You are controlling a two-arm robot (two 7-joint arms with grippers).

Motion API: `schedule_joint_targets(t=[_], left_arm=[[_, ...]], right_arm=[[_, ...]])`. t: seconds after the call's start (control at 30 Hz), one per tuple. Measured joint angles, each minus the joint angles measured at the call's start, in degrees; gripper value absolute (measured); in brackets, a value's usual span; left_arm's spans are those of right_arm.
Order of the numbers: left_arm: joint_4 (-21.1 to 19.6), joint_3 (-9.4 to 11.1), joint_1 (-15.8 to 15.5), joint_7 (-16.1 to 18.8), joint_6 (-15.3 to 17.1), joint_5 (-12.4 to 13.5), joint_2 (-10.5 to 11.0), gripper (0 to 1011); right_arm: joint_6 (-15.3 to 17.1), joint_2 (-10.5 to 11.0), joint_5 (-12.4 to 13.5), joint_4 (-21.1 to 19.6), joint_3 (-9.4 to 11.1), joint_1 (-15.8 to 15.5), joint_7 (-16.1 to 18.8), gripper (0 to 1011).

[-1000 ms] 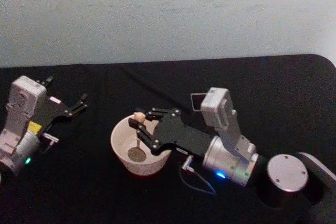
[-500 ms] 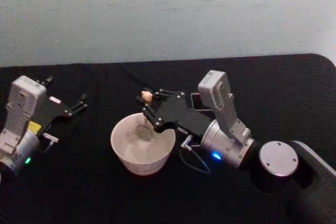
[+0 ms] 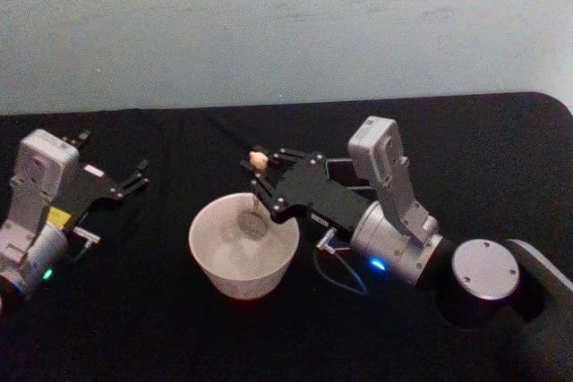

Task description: Pick up the stirring spoon with one hand, stir inside the cup, then place it back in its original position.

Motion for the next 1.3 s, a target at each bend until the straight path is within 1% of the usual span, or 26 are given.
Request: schedule_joint_targets(t=[0.1, 0.23, 0.4, 0.47, 0.57, 0.67, 0.73, 0.77, 0.9, 0.93, 1.0, 1.1, 1.17, 1.2, 1.3], left_arm=[[0.00, 0.00, 0.00, 0.00, 0.00, 0.00, 0.00, 1001], [0.00, 0.00, 0.00, 0.00, 0.00, 0.00, 0.00, 1001], [0.00, 0.00, 0.00, 0.00, 0.00, 0.00, 0.00, 1001], [0.00, 0.00, 0.00, 0.00, 0.00, 0.00, 0.00, 1001], [0.00, 0.00, 0.00, 0.00, 0.00, 0.00, 0.00, 1001], [0.00, 0.00, 0.00, 0.00, 0.00, 0.00, 0.00, 1001], [0.00, 0.00, 0.00, 0.00, 0.00, 0.00, 0.00, 1001], [0.00, 0.00, 0.00, 0.00, 0.00, 0.00, 0.00, 1001], [0.00, 0.00, 0.00, 0.00, 0.00, 0.00, 0.00, 1001], [0.00, 0.00, 0.00, 0.00, 0.00, 0.00, 0.00, 1001], [0.00, 0.00, 0.00, 0.00, 0.00, 0.00, 0.00, 1001], [0.00, 0.00, 0.00, 0.00, 0.00, 0.00, 0.00, 1002], [0.00, 0.00, 0.00, 0.00, 0.00, 0.00, 0.00, 1001], [0.00, 0.00, 0.00, 0.00, 0.00, 0.00, 0.00, 1001], [0.00, 0.00, 0.00, 0.00, 0.00, 0.00, 0.00, 1001]], right_arm=[[0.32, 0.38, 0.57, -1.23, 0.27, -0.26, 0.41, 224], [0.99, 1.37, 2.13, -4.16, 0.93, -0.70, 1.41, 224], [1.86, 2.84, 4.84, -8.32, 2.20, -1.15, 2.53, 224], [2.11, 3.88, 6.70, -10.93, 3.29, -1.38, 2.78, 224], [2.21, 4.71, 7.90, -12.69, 4.16, -1.54, 2.86, 224], [2.21, 6.31, 9.84, -15.32, 5.75, -1.82, 2.90, 224], [2.24, 6.93, 10.50, -16.04, 6.35, -1.96, 2.88, 224], [2.41, 7.67, 11.34, -16.87, 7.05, -2.17, 2.86, 224], [2.78, 9.23, 12.54, -18.18, 8.51, -2.75, 2.60, 224], [2.99, 10.05, 13.10, -18.85, 9.15, -3.17, 2.48, 224], [3.15, 10.82, 13.55, -19.47, 9.76, -3.59, 2.30, 224], [3.48, 12.71, 14.22, -20.71, 11.03, -4.84, 2.01, 224], [3.85, 13.85, 14.41, -21.26, 11.58, -5.59, 1.86, 224], [3.85, 13.85, 14.41, -21.26, 11.58, -5.59, 1.86, 224], [4.53, 15.02, 14.45, -21.67, 11.98, -6.33, 1.76, 224]])
